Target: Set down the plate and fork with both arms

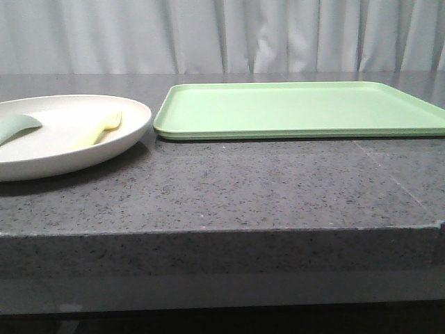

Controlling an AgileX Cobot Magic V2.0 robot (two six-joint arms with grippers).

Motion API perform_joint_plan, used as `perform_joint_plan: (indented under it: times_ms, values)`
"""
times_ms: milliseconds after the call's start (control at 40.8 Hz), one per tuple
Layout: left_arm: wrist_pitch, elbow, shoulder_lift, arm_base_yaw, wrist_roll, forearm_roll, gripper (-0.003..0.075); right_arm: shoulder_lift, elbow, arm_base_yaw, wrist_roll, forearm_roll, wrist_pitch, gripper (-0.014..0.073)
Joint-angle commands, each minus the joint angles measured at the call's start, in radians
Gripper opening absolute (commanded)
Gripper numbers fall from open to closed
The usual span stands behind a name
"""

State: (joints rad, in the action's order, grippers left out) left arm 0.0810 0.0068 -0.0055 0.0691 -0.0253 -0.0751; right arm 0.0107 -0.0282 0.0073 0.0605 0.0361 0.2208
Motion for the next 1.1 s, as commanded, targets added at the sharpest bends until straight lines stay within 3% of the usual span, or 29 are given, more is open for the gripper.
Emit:
perform_joint_plan:
  times_ms: [0, 810, 1080]
  values:
    - [-0.089, 0.001, -0.020, 0.002, 0.004, 0.000, -0.0018, 0.018, 0.005, -0.006, -0.007, -0.001, -0.080, -0.0067]
    - [-0.089, 0.001, -0.020, 0.002, 0.004, 0.000, -0.0018, 0.018, 0.005, -0.005, -0.007, -0.001, -0.082, -0.0067]
    - [-0.182, 0.001, -0.020, 0.002, 0.004, 0.000, -0.0018, 0.018, 0.005, -0.005, -0.007, 0.000, -0.124, -0.0067]
